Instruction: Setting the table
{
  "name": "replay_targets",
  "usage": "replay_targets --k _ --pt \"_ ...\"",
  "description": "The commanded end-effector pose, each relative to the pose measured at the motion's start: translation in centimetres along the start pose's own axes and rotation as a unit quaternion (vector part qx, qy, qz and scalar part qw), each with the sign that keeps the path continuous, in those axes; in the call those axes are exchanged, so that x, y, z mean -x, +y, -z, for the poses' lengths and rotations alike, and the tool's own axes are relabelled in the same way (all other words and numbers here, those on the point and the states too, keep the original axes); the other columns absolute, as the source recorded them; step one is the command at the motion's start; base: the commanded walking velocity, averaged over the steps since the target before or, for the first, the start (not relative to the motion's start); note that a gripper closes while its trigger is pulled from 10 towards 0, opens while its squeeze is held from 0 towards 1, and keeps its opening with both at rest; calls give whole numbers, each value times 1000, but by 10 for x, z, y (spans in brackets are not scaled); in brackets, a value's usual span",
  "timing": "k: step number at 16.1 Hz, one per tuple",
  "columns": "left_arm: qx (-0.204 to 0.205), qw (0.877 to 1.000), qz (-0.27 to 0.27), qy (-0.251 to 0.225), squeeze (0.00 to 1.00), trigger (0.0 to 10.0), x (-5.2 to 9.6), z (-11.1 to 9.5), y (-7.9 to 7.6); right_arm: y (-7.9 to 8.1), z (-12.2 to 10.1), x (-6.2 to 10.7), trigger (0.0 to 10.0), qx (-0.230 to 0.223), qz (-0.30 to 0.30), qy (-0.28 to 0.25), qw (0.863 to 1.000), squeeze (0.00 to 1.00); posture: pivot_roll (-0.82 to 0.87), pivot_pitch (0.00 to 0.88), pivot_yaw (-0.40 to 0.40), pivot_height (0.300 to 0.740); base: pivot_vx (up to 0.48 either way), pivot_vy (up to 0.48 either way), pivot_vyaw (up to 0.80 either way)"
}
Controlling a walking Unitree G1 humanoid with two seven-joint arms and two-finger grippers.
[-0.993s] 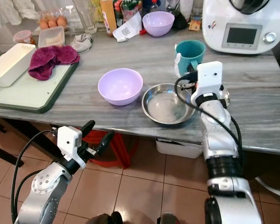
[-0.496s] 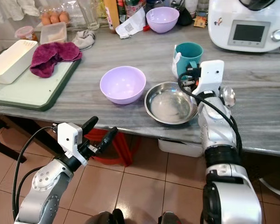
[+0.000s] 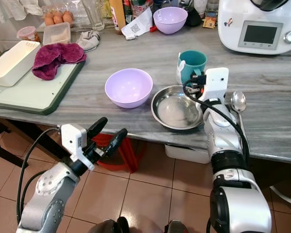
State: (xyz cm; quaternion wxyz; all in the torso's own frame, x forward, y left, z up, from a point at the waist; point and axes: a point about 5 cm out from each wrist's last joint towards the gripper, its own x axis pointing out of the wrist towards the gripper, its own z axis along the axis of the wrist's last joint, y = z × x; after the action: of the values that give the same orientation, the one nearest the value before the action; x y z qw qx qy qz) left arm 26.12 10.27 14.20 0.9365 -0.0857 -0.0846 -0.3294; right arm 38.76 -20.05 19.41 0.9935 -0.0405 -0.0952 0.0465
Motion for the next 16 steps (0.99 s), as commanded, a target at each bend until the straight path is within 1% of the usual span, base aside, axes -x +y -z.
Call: replay_targets --k 1,2,3,4,5,6,9,11,16 --pt "-1 1000 8 -5 0 10000 -1 -4 -3 -1 2 0 10000 6 -1 1 1000 0 -83 188 92 740 0 0 0" --pt "0 1000 8 -5 0 10000 -1 -3 -3 -1 2 1 10000 6 -1 1 1000 0 -83 188 92 740 0 0 0" --pt "1 1000 8 -3 0 10000 -2 -2 -3 -1 4 1 10000 5 -1 4 1000 741 -87 182 95 740 0 0 0" --pt "2 1000 8 -1 0 10000 -2 -1 -3 -1 5 1 10000 5 -1 7 1000 918 -86 180 95 740 0 0 0" --pt "2 1000 9 -1 0 10000 -2 -1 -3 -1 6 1 10000 6 -1 7 1000 918 -86 180 95 740 0 0 0" --pt "2 1000 9 0 0 10000 -2 -1 -3 0 6 1 10000 5 -2 6 1000 1000 -85 179 95 740 0 0 0" --pt "0 1000 8 3 0 10000 -2 -1 -1 1 -3 -2 10000 19 0 -19 1000 1000 -82 170 96 740 0 0 0" --pt "-1 1000 5 2 0 10000 -2 -1 0 7 -12 -4 10000 32 -7 -41 999 1000 -82 164 96 740 0 0 0" --pt "-4 1000 2 1 0 10000 -5 -1 4 13 -15 -2 10000 47 -9 -58 997 1000 -84 148 96 740 0 0 0"
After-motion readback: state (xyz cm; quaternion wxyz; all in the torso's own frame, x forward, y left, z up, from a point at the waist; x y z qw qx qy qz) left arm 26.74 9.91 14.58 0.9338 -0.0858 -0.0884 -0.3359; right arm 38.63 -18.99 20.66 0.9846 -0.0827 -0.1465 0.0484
